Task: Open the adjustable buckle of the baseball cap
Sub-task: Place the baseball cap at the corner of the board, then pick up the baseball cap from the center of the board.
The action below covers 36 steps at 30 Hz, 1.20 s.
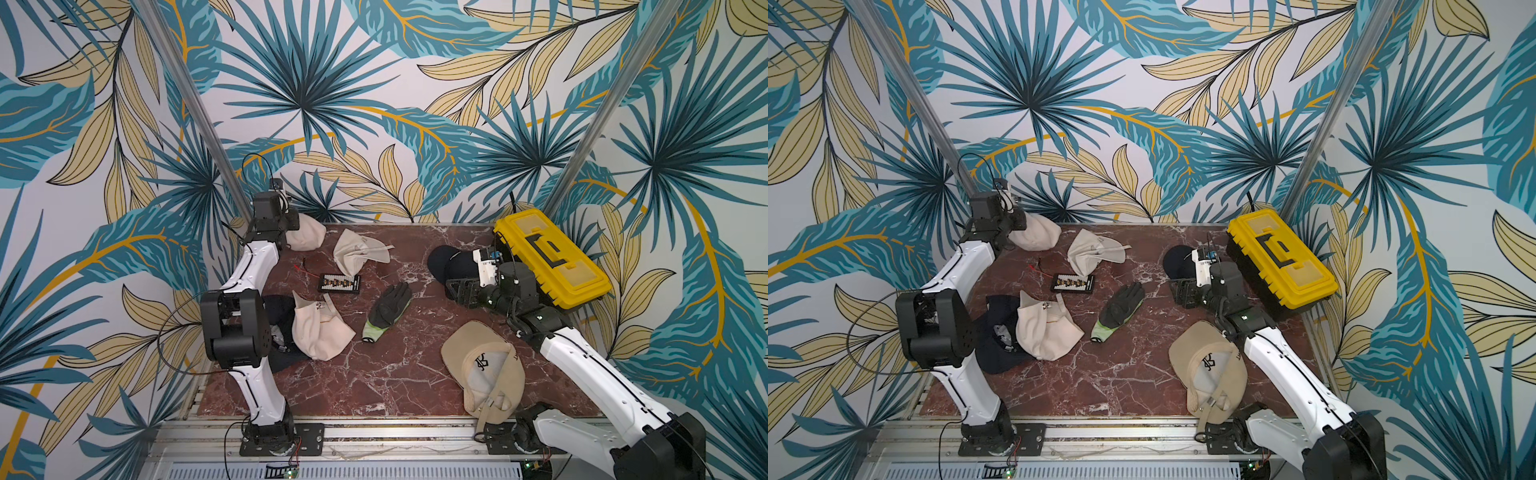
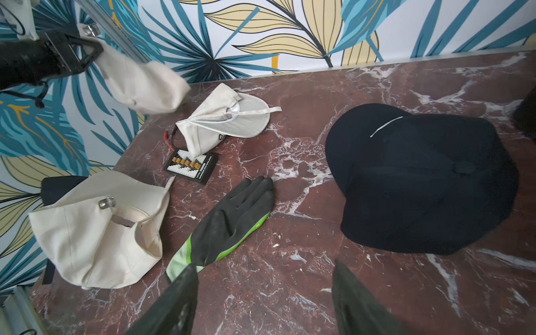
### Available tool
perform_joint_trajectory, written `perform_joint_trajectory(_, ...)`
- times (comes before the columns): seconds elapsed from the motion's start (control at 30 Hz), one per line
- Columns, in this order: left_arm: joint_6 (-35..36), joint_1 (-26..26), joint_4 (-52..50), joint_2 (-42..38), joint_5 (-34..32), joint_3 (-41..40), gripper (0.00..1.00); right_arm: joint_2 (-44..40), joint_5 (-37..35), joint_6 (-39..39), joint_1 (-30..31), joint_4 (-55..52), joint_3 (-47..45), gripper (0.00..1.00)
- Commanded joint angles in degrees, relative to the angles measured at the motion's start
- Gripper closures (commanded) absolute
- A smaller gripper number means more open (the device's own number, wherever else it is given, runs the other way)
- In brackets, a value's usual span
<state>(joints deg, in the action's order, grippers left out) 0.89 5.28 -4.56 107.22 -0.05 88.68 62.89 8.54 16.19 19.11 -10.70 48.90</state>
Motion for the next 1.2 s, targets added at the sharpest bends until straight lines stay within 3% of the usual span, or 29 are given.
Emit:
perform_joint_trajectory(0.0,-0.9,-0.7,1.5,-1.7,2.9,-4.2,0.65,1.2,-4.9,1.3,-0.2,-3.5,0.4,0.27)
perform_joint_trajectory(0.07,-3.1,-0.6,3.0,-2.8,1.3,-7.0,0.54,1.2,-6.8,2.4,-0.2,-3.9,0.4,0.25)
perform_joint_trajectory(0.1,-4.3,-0.7,3.3,-3.4,0.7,-8.0,0.16,1.2,-7.3,2.5,-0.3,-4.2,0.4,0.25)
perform_joint_trajectory(0.13,-5.2,-0.7,3.4,-4.0,0.7,-8.5,0.00,1.2,-7.0,2.5,-0.5,-4.5,0.5,0.23)
perform_joint_trajectory(0.3,-6.1,-1.6,3.2,-9.7,5.6,-10.6,0.01,2.1,-6.0,3.9,-3.0,-6.7,1.5,0.16)
perform_joint_trajectory(0.47,-2.8,-7.9,3.2,-15.8,5.9,-11.6,0.01,4.8,-3.0,6.6,-8.8,-7.5,2.9,0.04)
perform_joint_trajectory(0.6,-4.8,-13.1,3.0,-18.1,8.3,-12.4,0.01,7.2,-1.1,8.6,-13.0,-5.7,3.4,0.04)
perform_joint_trajectory(0.83,-8.0,-21.2,3.0,-20.3,12.4,-14.9,0.01,10.1,-4.7,10.2,-18.8,-4.8,3.9,0.04)
perform_joint_trajectory(1.0,-10.9,-26.3,3.0,-19.5,15.3,-15.9,0.01,15.2,-6.0,11.4,-19.4,-2.8,5.6,0.04)
perform_joint_trajectory(1.17,-13.3,-29.4,3.0,-18.2,18.9,-16.3,0.00,22.0,-1.4,11.5,-19.5,1.2,9.2,0.06)
